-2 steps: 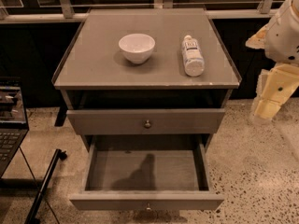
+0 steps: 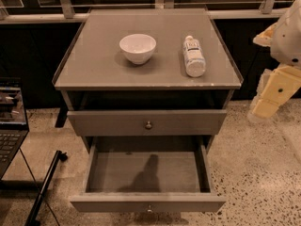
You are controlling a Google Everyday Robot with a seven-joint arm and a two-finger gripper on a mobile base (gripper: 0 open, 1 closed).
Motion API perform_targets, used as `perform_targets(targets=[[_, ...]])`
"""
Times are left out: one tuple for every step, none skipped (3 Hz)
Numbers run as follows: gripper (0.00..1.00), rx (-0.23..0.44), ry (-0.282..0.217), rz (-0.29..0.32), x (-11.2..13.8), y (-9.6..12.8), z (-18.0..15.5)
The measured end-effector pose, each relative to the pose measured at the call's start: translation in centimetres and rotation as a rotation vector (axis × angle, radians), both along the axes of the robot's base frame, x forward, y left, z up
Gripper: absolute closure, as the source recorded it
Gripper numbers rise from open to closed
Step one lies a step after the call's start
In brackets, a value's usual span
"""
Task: Place blue plastic bottle into middle drawer
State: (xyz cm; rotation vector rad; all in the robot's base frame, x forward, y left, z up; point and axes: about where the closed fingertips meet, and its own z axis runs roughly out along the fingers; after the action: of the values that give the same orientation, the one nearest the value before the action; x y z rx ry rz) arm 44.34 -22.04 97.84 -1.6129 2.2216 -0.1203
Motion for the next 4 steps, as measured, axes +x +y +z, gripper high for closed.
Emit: perform_targets(targets=[[0.0, 0.155, -0.063, -0.23, -1.2, -1.9, -1.0], [0.0, 0.375, -0.09, -0.512, -1.4, -4.2, -2.9], [0.0, 0.567, -0.166, -0.716, 2.1, -7.0, -3.0], [0.0, 0.602, -0.245, -0.739, 3.8, -7.5, -1.6]])
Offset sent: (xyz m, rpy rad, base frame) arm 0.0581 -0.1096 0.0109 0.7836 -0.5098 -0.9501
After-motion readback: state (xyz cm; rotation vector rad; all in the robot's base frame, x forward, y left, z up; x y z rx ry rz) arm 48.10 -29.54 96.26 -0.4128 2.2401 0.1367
